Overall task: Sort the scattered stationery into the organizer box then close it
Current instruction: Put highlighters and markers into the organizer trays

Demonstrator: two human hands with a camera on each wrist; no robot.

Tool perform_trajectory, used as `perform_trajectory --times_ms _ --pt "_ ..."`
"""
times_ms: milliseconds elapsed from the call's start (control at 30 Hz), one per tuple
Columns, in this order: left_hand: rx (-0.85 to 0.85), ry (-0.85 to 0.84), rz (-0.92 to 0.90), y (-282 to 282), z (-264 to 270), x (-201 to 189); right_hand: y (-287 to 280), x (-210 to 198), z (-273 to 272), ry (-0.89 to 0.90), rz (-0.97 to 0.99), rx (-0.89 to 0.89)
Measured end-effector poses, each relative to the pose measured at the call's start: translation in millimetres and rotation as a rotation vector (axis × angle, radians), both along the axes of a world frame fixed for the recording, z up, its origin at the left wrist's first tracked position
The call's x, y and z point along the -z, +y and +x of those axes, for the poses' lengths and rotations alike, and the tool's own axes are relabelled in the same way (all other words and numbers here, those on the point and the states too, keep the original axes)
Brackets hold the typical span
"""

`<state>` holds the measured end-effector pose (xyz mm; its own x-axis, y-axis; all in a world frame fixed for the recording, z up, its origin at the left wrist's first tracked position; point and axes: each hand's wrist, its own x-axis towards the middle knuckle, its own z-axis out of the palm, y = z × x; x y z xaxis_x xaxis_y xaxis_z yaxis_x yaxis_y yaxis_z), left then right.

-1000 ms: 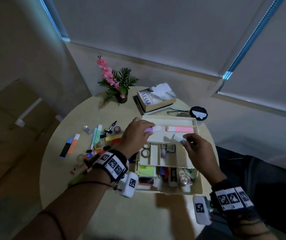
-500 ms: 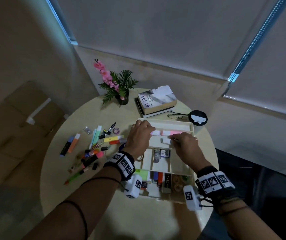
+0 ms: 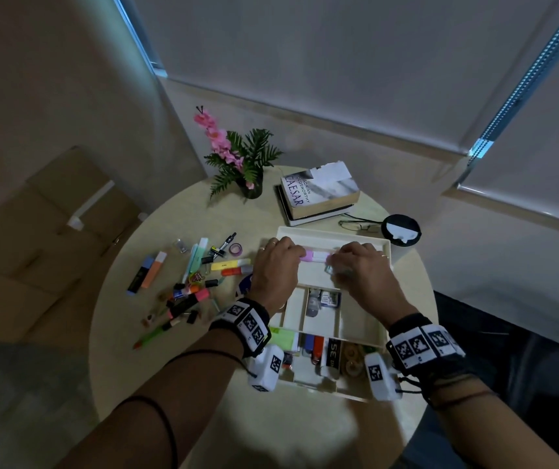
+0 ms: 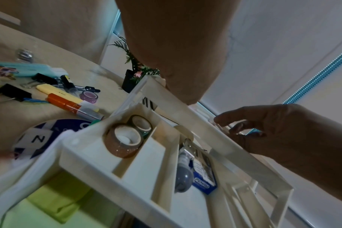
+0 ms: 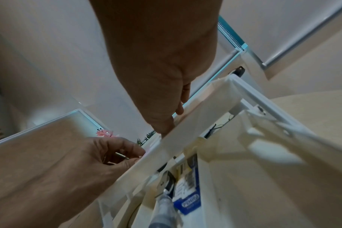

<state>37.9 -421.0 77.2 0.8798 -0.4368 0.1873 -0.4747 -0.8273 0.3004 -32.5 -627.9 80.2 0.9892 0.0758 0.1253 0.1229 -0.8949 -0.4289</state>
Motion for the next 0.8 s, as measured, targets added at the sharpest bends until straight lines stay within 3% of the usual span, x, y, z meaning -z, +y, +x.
perform_trajectory --times_ms 233,400,633,800 --pt "0.020 0.043 -0.049 10.0 4.0 1.1 -12.4 -6.8 0.4 0.019 0.051 -0.045" --pt "0.074 0.065 -0.187 33.6 -4.5 2.6 4.2 -3.3 -1.4 0.010 -0.002 0.052" --pt "0.058 0.102 -0.311 132.4 -30.0 13.3 101.7 -20.4 10.6 -0.076 0.076 -0.067" --pt "-0.002 0.227 -0.281 231.5 -43.6 49.8 184.7 -13.4 43.7 0.061 0.052 -0.187"
